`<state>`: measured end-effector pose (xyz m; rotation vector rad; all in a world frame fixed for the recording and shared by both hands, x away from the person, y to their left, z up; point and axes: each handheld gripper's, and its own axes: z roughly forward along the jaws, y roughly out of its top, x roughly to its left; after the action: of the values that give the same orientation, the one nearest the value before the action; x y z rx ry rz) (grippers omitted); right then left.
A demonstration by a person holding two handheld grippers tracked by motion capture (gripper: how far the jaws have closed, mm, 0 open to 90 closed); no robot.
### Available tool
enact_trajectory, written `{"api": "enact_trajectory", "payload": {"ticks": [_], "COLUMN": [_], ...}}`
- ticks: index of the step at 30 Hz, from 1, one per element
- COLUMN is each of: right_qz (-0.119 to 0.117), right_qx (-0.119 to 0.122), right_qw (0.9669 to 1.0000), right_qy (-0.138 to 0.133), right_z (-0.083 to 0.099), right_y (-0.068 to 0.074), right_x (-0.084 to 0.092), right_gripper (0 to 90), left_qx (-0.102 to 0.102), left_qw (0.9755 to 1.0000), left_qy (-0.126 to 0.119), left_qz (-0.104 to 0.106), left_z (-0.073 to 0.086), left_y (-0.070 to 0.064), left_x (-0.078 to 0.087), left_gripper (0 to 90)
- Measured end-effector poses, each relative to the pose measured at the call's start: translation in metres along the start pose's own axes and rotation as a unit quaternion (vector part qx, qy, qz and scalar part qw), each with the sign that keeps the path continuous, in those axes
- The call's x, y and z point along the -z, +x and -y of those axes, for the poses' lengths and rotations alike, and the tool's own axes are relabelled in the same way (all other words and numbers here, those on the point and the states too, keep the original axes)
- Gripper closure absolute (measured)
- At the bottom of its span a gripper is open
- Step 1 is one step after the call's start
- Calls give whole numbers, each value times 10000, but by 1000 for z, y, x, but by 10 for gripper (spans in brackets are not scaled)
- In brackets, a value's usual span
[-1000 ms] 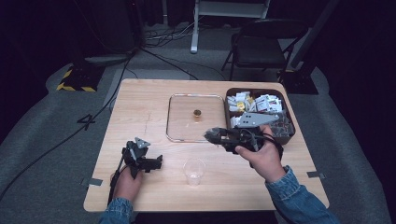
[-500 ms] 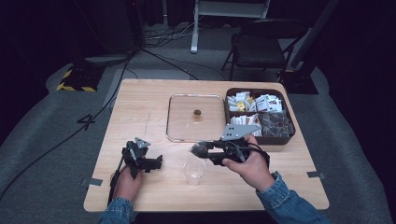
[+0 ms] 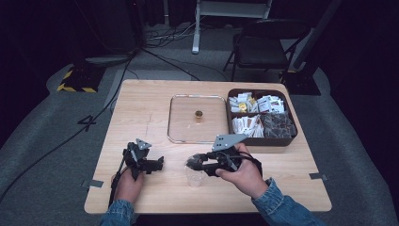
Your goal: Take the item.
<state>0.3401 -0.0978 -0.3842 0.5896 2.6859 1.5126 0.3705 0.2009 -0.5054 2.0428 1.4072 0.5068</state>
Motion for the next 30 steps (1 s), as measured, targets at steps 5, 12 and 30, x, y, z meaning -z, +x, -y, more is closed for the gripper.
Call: {"api": "enact_trajectory", "payload": {"ticks": [5, 12, 30], "right_qz": [46, 134, 412], "right_qx": [5, -28, 194], "right_qw": [9998, 9991, 9953], "right_qy": [191, 398, 858], "right_z": [5, 11, 17], "right_y": [0, -4, -3], "right_x": [-7, -14, -23], "right_gripper": [656, 655, 640], "left_qx": [-5, -2, -4], "left_qw": [10000, 10000, 10000], "left_qy": [1, 2, 3], "left_qz": [-8, 0, 1], "left_z": [0, 0, 0], "left_y": [0, 0, 0], "left_x": [0, 0, 0], "left_gripper": [0, 0, 0]}}
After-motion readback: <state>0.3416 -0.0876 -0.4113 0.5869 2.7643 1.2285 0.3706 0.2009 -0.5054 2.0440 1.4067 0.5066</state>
